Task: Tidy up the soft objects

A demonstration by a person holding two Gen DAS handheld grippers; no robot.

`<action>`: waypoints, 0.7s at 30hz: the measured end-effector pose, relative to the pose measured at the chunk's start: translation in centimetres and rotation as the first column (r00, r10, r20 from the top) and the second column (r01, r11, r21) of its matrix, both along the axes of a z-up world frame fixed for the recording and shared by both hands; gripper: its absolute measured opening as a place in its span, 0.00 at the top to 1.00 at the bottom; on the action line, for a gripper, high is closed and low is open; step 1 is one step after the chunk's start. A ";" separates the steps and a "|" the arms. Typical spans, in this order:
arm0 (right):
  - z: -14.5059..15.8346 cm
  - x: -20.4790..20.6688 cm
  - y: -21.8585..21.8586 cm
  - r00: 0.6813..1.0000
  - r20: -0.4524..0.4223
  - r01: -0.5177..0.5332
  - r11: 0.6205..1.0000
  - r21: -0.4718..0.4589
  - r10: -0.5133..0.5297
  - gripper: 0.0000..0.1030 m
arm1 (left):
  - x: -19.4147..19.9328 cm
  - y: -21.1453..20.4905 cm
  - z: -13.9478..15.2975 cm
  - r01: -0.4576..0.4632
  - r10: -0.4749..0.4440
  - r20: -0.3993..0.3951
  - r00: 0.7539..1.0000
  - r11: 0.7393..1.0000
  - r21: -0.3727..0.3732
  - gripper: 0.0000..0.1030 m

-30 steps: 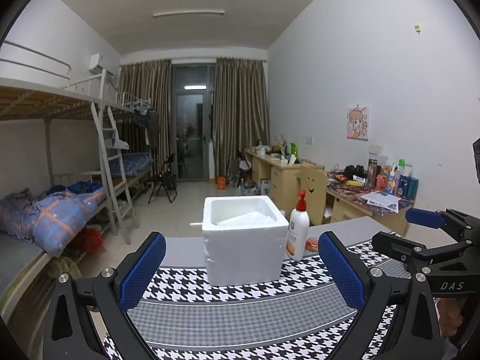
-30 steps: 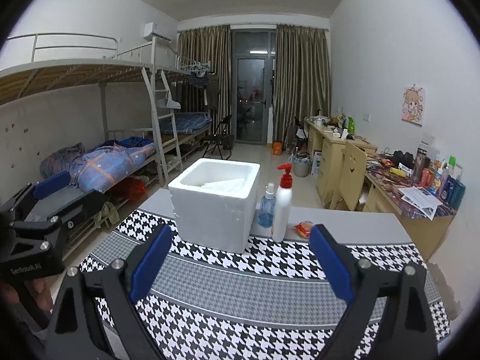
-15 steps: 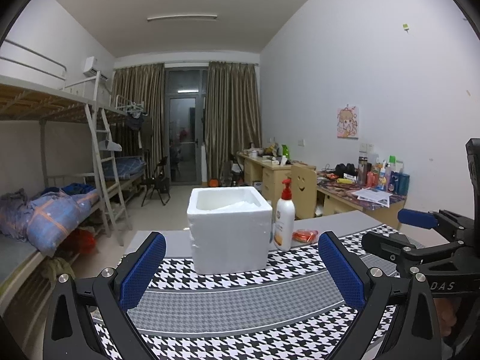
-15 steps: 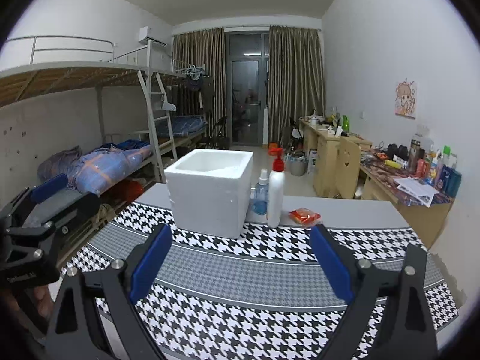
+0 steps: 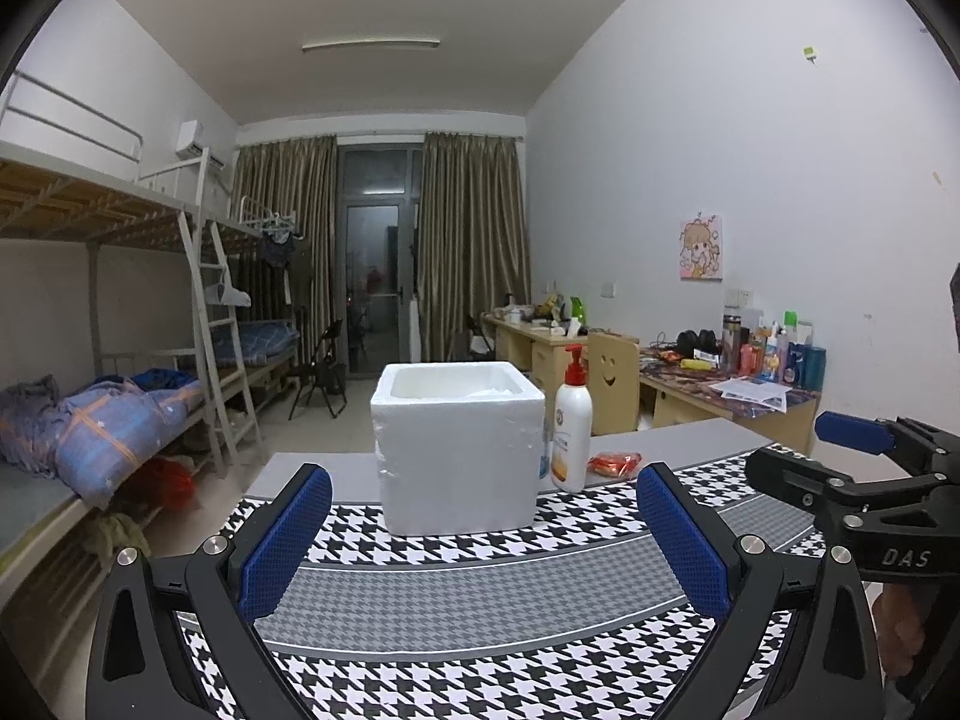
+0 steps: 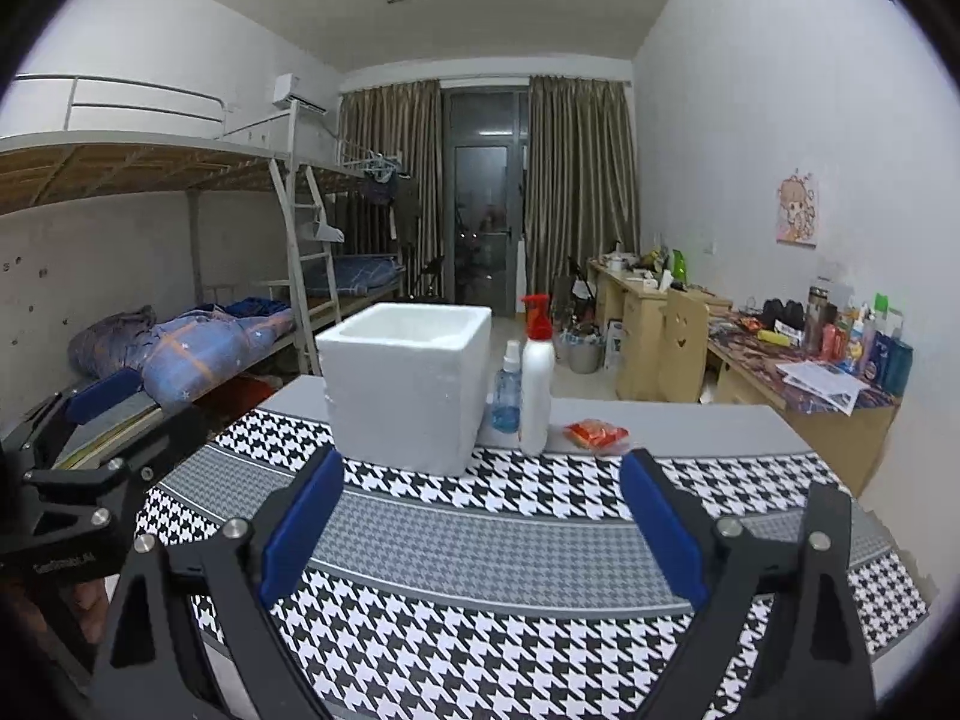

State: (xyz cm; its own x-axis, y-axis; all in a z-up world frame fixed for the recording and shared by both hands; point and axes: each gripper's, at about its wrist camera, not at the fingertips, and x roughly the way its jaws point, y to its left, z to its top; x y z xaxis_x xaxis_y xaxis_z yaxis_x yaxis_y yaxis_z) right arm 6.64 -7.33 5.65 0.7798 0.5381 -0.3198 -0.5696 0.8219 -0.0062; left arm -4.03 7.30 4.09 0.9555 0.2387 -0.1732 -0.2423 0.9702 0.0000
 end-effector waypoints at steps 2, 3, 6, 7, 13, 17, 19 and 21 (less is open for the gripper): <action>-0.3 0.1 -0.3 1.000 -0.009 0.011 1.000 0.007 -0.010 0.07 | -0.1 -0.2 -0.2 0.002 -0.002 0.001 1.000 1.000 0.002 0.01; -0.4 0.1 -0.4 1.000 -0.010 0.012 1.000 0.009 -0.012 0.07 | -0.2 -0.3 -0.3 0.000 0.000 -0.002 1.000 1.000 0.004 0.01; -1.0 0.1 -0.5 1.000 -0.018 0.012 1.000 0.007 -0.011 0.07 | -0.2 -0.5 -0.7 -0.006 0.006 -0.010 1.000 1.000 0.008 0.01; -1.1 0.0 -0.4 1.000 -0.018 0.009 1.000 0.001 -0.009 0.07 | -0.2 -0.6 -0.7 -0.009 0.009 -0.007 1.000 1.000 0.007 0.01; -2.0 -0.3 -0.3 1.000 0.004 0.011 1.000 -0.011 -0.011 0.07 | -0.1 -0.7 -1.0 -0.012 0.012 -0.015 1.000 1.000 0.006 0.01; -2.2 -0.1 -0.4 1.000 -0.002 0.018 1.000 -0.018 -0.018 0.07 | 0.2 -0.6 -1.5 -0.024 0.024 -0.029 0.999 1.000 -0.005 0.01; -2.3 0.0 -0.4 1.000 -0.008 0.013 1.000 -0.017 -0.013 0.07 | 0.4 -0.7 -1.7 -0.024 0.023 -0.040 0.999 1.000 -0.007 0.01; -2.3 0.0 -0.4 1.000 -0.010 0.015 1.000 -0.017 -0.015 0.07 | 0.5 -0.7 -1.8 -0.025 0.024 -0.043 0.999 1.000 -0.005 0.01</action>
